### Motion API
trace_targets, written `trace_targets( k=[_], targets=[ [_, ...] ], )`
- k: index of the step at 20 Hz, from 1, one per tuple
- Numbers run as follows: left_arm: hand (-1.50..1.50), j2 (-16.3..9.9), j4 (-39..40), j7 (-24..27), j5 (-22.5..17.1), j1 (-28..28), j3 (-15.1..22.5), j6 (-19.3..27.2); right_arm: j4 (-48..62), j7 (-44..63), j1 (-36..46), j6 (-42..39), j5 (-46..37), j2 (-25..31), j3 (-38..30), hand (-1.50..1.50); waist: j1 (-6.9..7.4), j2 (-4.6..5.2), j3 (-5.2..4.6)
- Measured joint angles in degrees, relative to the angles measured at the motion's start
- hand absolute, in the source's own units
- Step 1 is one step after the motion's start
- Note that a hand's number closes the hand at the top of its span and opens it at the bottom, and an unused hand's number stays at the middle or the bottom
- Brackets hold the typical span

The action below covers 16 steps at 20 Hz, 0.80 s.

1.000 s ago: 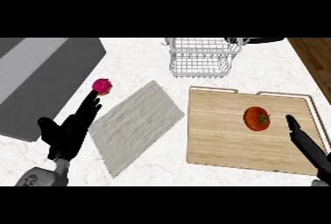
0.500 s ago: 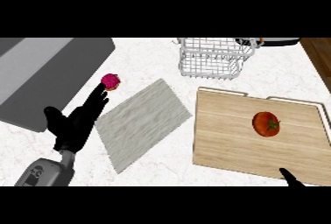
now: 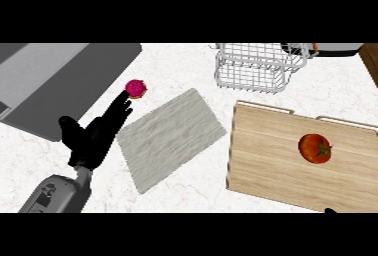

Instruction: Pick the tomato from the tray and place it in the tiered basket

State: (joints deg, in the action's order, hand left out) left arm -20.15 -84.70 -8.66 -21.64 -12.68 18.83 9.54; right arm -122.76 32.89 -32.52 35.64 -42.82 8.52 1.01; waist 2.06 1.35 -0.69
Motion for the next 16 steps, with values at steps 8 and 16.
trace_targets(
  k=[8,16],
  targets=[
    [0.00,0.88,0.87,-0.44,0.27,-1.20,0.25,-0.62,-3.82,24.02,11.73,-17.01,-18.00,-3.89,3.47,-1.50,1.12,-0.19,0.16],
    [0.00,2.33,2.86,-0.42,0.88,-1.67,-0.42,-0.37,4.27,34.30,30.44,-28.91,-28.44,-7.98,7.06,-1.50,-0.08,-0.83,0.46]
  ],
)
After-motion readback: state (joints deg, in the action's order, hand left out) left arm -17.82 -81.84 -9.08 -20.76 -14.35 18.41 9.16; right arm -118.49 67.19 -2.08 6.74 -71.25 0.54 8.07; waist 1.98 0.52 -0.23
